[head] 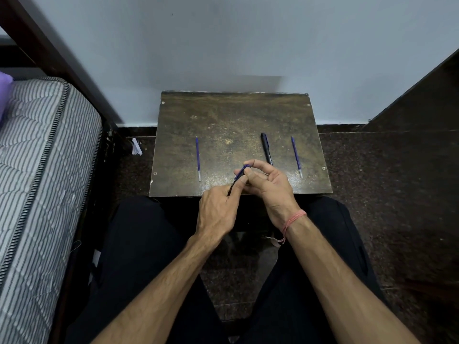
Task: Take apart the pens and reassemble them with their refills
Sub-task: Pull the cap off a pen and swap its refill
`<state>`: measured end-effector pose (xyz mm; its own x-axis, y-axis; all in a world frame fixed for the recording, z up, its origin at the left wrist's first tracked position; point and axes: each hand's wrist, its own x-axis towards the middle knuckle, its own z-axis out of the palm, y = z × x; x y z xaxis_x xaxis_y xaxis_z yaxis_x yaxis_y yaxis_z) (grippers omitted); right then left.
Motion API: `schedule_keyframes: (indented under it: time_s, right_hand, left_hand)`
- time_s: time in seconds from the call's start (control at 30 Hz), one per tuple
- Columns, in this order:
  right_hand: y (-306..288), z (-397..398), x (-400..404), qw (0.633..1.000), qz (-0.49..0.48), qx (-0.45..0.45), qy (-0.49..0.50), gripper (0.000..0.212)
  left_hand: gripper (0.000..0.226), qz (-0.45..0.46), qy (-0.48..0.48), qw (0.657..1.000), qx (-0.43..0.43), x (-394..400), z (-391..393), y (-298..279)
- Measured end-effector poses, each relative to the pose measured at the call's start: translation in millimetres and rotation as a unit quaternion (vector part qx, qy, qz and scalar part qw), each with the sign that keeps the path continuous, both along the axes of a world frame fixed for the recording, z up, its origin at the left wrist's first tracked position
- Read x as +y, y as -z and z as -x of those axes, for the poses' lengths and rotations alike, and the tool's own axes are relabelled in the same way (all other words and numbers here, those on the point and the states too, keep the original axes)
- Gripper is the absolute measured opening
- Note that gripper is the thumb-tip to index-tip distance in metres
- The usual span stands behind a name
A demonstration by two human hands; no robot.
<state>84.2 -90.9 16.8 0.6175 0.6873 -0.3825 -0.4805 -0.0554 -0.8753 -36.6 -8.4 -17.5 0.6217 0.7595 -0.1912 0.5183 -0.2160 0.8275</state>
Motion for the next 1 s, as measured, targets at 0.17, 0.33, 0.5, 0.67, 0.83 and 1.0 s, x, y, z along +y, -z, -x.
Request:
schedule_keyframes:
  time_s: [0.17,0.33,0.5,0.67,0.83,1.0]
  right_hand:
    - [0,2,2,1.0,-0.01,-0.005,0.014,0.013]
    - [1,2,3,0.999,-0.038,-0.001,0.028,0.014]
    - [2,-3,4,0.997,-0.061,0.005,0.056,0.016]
    - [0,-35,14,0.993,-0.032,-0.019,0.112,0.015]
    - [-2,-57,39,0.978,0.125,-0.168,0.021,0.025]
    - [-4,-66,66,0.912,0.238,-0.333,-0.035,0.025]
  left_hand:
    - [0.08,-0.005,0.003,1.0,-0.001,4,1,2]
    - [0.08,-0.006,0.007,1.0,-0.016,2,0,-1]
    - [0.076,0.001,0.017,1.0,-0.023,2,1,-4]
    - [0.074,0.009,0.013,0.999,-0.035,0,6,-5]
    - [0.073,0.017,0.013,0.998,-0.057,1,5,-5]
    - [0.066,0.033,-0.004,0.996,-0.08,3,2,-6]
